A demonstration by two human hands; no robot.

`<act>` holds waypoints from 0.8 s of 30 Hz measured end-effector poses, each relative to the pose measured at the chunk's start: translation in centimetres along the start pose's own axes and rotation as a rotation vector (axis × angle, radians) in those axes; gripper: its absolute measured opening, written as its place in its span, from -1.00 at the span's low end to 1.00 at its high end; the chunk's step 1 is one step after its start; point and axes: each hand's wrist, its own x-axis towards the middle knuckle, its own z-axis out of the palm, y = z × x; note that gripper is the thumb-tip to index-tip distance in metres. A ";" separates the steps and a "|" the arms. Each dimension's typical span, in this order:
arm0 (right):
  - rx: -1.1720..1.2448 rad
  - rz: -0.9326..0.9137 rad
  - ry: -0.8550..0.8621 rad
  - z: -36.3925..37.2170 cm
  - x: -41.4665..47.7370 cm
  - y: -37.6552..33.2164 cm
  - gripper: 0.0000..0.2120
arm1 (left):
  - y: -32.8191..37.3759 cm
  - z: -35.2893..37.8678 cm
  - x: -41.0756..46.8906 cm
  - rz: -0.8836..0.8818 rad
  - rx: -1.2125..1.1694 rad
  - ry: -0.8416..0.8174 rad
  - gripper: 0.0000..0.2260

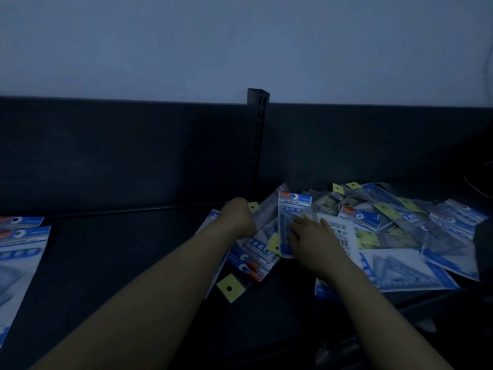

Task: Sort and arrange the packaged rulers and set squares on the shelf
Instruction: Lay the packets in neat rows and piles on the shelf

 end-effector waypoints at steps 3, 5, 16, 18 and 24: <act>-0.008 -0.026 0.001 0.0 0.0 0.1 -0.71 | 0.2 0.0 0.2 0.013 0.017 0.034 -0.53; 0.032 -0.024 0.002 -0.2 -0.1 0.1 -0.70 | 0.2 -0.1 0.4 -0.007 -0.019 -0.020 -0.51; 0.265 0.164 0.326 -0.7 0.3 1.8 -0.56 | -2.2 -2.4 -1.3 -0.038 -0.431 0.038 -0.71; 0.111 0.174 0.243 -0.3 0.9 2.1 -0.71 | -3.2 -2.8 -2.5 -0.013 -0.522 0.035 -0.72; 0.048 0.139 0.233 0.1 1.5 1.8 -0.76 | -5.0 -2.6 -6.0 -0.048 -0.725 -0.017 -0.80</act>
